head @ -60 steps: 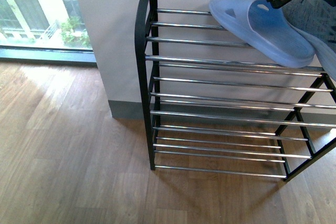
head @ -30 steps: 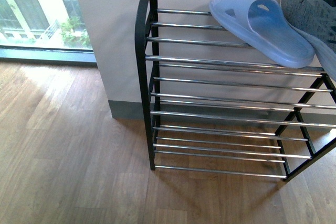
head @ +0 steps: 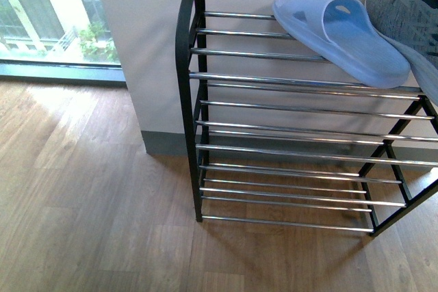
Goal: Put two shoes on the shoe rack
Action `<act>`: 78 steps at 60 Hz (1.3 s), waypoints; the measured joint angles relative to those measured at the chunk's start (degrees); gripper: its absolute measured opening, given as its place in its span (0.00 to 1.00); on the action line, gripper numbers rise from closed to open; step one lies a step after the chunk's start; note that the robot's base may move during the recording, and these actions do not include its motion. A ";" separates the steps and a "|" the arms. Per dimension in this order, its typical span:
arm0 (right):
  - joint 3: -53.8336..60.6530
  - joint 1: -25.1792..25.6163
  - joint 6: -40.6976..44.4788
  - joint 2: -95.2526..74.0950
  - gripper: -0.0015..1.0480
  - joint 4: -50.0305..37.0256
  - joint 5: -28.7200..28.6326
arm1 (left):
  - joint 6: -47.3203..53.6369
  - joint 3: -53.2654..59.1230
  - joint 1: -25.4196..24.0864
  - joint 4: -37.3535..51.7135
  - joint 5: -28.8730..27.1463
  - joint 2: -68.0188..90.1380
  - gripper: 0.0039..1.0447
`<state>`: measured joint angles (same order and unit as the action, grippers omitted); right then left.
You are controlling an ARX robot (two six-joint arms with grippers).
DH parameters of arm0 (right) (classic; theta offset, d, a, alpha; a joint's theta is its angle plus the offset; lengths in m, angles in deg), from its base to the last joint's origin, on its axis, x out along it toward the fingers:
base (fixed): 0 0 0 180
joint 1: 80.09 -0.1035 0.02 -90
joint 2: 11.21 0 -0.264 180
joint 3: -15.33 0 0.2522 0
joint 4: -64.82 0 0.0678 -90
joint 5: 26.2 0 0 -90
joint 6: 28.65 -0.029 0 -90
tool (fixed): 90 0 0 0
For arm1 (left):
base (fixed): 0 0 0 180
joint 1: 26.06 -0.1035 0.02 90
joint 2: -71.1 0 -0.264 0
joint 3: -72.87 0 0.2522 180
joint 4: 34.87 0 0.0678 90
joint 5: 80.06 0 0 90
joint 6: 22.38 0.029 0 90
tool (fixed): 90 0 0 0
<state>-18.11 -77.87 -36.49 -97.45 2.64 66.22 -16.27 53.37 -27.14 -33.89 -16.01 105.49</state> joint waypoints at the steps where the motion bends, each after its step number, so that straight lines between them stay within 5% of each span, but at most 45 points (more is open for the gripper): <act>1: 0.00 0.13 0.20 0.35 0.90 0.98 -0.87 | 0.00 0.00 0.00 0.00 0.00 -0.02 0.02; 9: 1.75 -1.33 4.68 7.17 0.72 14.47 -2.27 | 0.00 0.00 0.00 0.00 -0.02 0.00 0.02; 32: 14.36 -2.10 7.69 21.90 0.02 18.18 -2.45 | 0.00 0.00 0.00 0.00 -0.02 -0.02 0.02; 78: 18.60 -2.10 7.67 60.30 0.02 50.23 -2.43 | 0.00 0.00 0.00 0.00 0.00 0.00 0.02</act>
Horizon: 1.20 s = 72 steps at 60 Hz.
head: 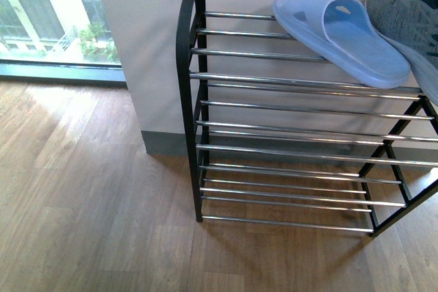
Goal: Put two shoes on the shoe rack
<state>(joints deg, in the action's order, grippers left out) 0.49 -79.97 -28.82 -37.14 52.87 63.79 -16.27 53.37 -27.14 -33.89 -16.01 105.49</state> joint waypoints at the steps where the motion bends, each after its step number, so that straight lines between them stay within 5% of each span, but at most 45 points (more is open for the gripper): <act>1: 0.00 0.00 0.00 0.33 0.02 0.31 0.00 | 0.00 0.00 0.00 0.00 0.00 0.00 0.02; 44: 0.00 0.00 0.00 15.89 0.02 15.58 0.00 | 0.00 0.00 0.00 0.00 -0.02 0.00 0.02; 51: 0.00 0.00 0.00 23.69 0.02 24.87 0.07 | 0.00 0.00 0.00 0.00 0.00 0.00 0.02; 72: 0.00 0.00 0.04 25.57 0.03 25.53 0.04 | 0.00 0.00 0.00 0.00 -0.02 -0.02 0.02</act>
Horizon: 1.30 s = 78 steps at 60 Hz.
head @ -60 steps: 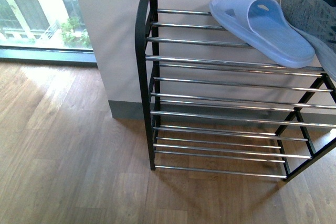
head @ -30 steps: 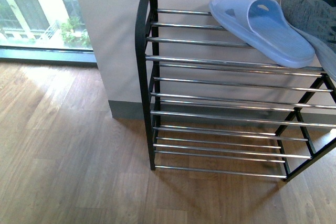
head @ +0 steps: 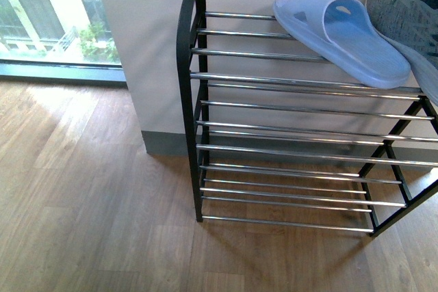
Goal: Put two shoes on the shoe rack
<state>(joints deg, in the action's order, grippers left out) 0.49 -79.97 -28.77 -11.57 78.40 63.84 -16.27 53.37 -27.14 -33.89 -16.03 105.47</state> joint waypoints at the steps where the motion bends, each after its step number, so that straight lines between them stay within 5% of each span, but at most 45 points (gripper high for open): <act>1: 0.00 0.00 -0.02 0.00 0.06 0.00 -0.02 | 0.00 0.00 0.00 0.00 0.00 0.00 0.02; 30: 0.00 -0.02 -0.04 0.04 0.92 0.09 0.17 | 0.02 0.00 0.09 0.00 0.33 0.00 0.02; 72: 0.00 -0.02 -0.04 0.04 0.91 0.09 0.13 | 0.00 0.00 0.11 -0.02 0.04 0.00 0.02; 78: 0.00 -0.02 -0.02 0.04 0.91 0.09 0.13 | -5.49 -0.26 0.26 -1.29 7.28 0.17 0.02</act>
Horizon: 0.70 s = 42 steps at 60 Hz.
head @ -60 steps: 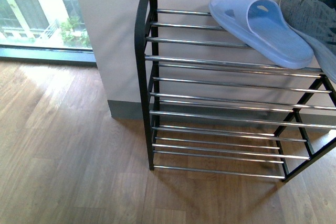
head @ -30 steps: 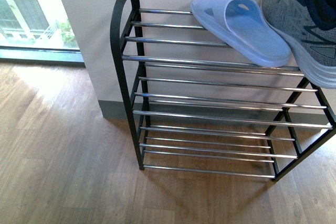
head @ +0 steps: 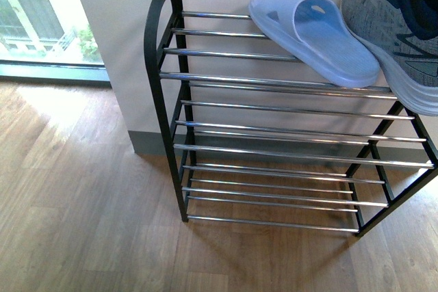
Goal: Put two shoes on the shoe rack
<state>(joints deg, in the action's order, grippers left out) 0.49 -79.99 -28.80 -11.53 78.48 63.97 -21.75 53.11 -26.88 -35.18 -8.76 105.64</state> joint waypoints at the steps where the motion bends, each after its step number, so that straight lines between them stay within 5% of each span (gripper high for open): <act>1: 0.00 0.00 0.00 0.00 0.91 0.00 -0.02 | -1.51 -0.24 0.61 0.00 0.55 0.42 0.02; 27: 0.00 0.00 -0.02 0.00 0.91 0.00 0.00 | -28.85 -21.18 23.76 12.55 2.49 35.04 0.02; 42: 0.00 0.00 -0.02 0.00 0.91 0.00 0.00 | -41.35 -40.92 30.14 12.00 5.73 57.02 0.02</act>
<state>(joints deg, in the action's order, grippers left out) 0.49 -79.99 -28.82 -11.53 78.48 63.97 -63.11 12.19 3.26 -23.18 -3.03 162.67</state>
